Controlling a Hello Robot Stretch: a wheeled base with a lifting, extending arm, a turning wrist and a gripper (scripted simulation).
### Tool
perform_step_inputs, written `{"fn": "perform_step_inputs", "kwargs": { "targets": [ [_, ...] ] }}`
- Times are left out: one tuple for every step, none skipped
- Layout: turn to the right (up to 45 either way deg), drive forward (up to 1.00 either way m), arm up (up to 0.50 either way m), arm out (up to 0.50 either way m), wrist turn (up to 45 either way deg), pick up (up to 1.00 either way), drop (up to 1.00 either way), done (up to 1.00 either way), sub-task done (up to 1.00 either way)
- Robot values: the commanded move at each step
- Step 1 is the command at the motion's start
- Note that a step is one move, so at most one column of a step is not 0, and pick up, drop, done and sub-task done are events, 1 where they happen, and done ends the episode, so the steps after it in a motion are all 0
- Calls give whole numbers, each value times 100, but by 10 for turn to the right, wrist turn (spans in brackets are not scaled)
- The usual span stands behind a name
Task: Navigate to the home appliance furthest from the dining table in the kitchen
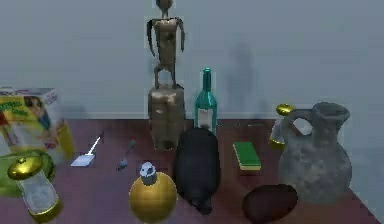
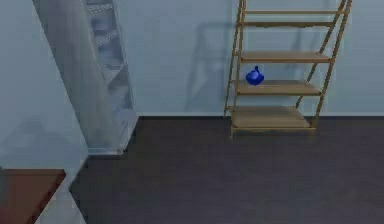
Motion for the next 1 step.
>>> {"fn": "perform_step_inputs", "kwargs": {
  "targets": [
    [-450, 0, 0, 0, 0, 0, 0, 0, 0]
  ]
}}
